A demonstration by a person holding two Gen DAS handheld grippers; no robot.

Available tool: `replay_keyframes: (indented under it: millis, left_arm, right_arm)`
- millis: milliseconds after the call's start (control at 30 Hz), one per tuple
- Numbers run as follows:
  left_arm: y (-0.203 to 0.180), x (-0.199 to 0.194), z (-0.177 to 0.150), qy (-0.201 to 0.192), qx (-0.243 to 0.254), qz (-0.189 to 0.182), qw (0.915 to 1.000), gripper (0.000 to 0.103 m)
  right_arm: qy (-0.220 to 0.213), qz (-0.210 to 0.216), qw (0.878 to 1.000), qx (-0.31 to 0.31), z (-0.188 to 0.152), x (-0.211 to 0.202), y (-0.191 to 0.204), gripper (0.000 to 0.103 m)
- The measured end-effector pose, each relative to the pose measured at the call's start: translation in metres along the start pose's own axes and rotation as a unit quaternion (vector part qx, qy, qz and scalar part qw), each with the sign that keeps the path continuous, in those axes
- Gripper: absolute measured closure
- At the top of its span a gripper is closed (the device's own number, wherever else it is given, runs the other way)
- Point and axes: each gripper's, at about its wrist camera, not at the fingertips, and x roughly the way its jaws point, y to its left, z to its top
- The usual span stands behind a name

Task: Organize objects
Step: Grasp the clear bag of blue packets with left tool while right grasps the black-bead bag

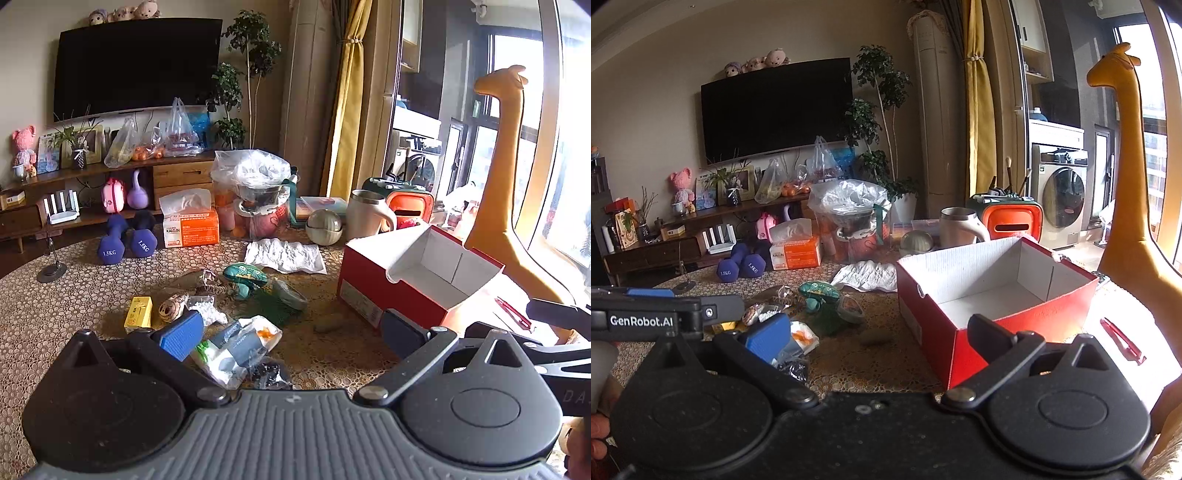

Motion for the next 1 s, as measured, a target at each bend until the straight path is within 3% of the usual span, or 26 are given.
replay_keyframes:
  millis: [233, 467, 700, 1000]
  left_arm:
    - [0.023, 0.028, 0.007, 0.007, 0.023, 0.004, 0.9997, 0.000]
    - [0.059, 0.074, 0.002, 0.046, 0.014, 0.024, 0.9986, 0.000]
    - [0.071, 0.114, -0.007, 0.072, 0.026, -0.010, 0.9970, 0.000]
    - [0.069, 0.160, -0.022, 0.106, 0.050, -0.017, 0.9929, 0.007]
  right_arm:
    - [0.052, 0.041, 0.997, -0.033, 0.005, 0.029, 0.004, 0.001]
    - [0.090, 0.101, 0.986, -0.098, 0.002, 0.068, 0.020, 0.001]
    - [0.134, 0.141, 0.972, -0.131, -0.006, 0.110, 0.034, 0.006]
    - [0.175, 0.173, 0.959, -0.145, -0.035, 0.161, 0.055, 0.010]
